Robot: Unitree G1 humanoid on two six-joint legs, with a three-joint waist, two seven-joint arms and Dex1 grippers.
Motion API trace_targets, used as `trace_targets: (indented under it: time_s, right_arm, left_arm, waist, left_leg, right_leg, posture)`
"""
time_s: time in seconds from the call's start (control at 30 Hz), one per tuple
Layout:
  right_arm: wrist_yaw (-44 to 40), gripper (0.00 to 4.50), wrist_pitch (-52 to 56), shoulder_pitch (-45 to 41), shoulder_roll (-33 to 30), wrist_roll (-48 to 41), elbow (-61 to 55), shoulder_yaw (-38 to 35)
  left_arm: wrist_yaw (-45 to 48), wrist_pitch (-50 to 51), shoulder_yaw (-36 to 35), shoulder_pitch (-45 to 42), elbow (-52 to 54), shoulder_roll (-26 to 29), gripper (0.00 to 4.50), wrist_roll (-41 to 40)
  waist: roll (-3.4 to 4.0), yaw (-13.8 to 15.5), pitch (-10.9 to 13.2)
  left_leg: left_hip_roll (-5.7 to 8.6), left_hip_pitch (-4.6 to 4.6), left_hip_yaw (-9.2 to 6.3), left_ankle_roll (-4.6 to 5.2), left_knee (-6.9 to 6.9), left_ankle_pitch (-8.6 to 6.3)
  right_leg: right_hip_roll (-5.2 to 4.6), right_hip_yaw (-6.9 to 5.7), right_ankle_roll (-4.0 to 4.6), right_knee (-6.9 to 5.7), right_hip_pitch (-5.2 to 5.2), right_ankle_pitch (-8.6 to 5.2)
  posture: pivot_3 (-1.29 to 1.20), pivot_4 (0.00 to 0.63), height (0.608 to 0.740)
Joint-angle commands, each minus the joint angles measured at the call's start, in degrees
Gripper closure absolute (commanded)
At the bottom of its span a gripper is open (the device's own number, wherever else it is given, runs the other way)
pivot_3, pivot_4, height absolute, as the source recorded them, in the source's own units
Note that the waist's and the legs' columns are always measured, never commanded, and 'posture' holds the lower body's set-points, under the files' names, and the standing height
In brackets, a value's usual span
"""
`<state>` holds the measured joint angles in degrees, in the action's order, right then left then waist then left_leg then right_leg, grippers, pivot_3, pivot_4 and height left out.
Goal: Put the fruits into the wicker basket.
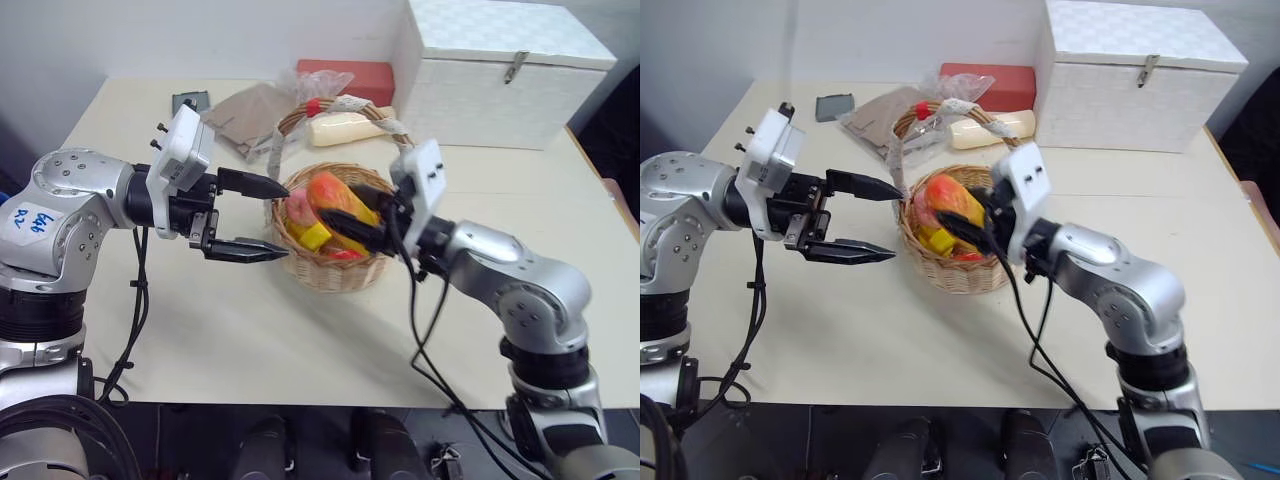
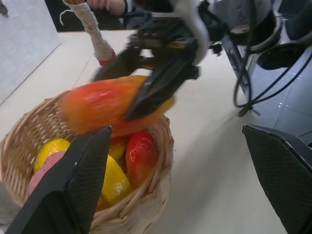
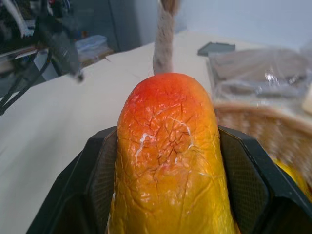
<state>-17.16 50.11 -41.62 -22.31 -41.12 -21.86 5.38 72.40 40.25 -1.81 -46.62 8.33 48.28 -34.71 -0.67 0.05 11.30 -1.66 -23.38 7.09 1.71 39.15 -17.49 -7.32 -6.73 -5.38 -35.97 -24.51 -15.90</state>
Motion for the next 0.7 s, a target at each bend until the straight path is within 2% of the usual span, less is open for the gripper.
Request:
trace_targets:
  time_s: [0.03, 0.2, 0.4, 0.57, 0.7]
  right_arm:
    - [-1.4, 1.53, -0.6, -3.0, 1.3, 3.2, 3.9, 1.7]
    - [-3.2, 0.03, 1.3, -2.0, 1.7, 1.5, 1.3, -0.5]
    - [-2.0, 0.03, 7.8, 3.0, -0.7, -8.3, -9.5, -9.4]
    - [3.0, 0.03, 11.8, 16.2, -7.4, -19.6, -18.8, -25.0]
    - [4.8, 0.03, 10.8, 24.5, -12.8, -18.8, -21.2, -30.4]
  left_arm:
    - [-0.9, -0.2, -2.0, -0.2, 1.7, 0.7, 0.00, -1.1]
    - [-1.3, -0.6, -2.0, 0.5, 1.8, 0.8, 0.00, -1.0]
    - [-1.4, -1.5, -1.2, -0.7, 0.0, -0.2, 0.00, -0.5]
    - [-1.3, -2.9, -0.3, -1.0, -1.7, -1.1, 0.00, 0.3]
    - [-2.3, -3.6, -0.1, -1.4, -2.6, -2.3, 0.00, 0.7]
  waist:
    - [0.00, -0.2, 0.0]
    - [0.00, -0.3, 0.0]
    - [0.00, -0.2, 0.0]
    - [-0.03, 0.3, 0.0]
    - [-0.03, -0.2, 0.0]
  left_leg:
    - [0.02, -0.01, 0.08, 0.03, 0.00, -0.02]
    - [0.03, 0.00, 0.18, 0.11, 0.00, -0.06]
    - [-0.04, 0.05, 0.16, 0.05, 0.00, -0.03]
    - [0.02, 0.04, 0.14, 0.12, 0.00, -0.06]
    - [0.03, 0.10, 0.26, 0.14, -0.01, -0.06]
  right_leg:
    - [0.00, -0.06, -0.04, 0.02, -0.03, 0.02]
    - [-0.01, -0.05, -0.11, 0.09, -0.02, 0.06]
    - [0.04, -0.02, -0.11, 0.00, -0.02, 0.06]
    - [-0.03, -0.06, -0.12, 0.11, 0.06, 0.07]
    - [-0.02, 0.05, -0.17, 0.09, 0.05, 0.10]
  posture:
    - [0.00, 0.150, 0.740]
    - [0.00, 0.150, 0.740]
    - [0.00, 0.150, 0.740]
    - [0.00, 0.150, 0.740]
    - [0.00, 0.150, 0.740]
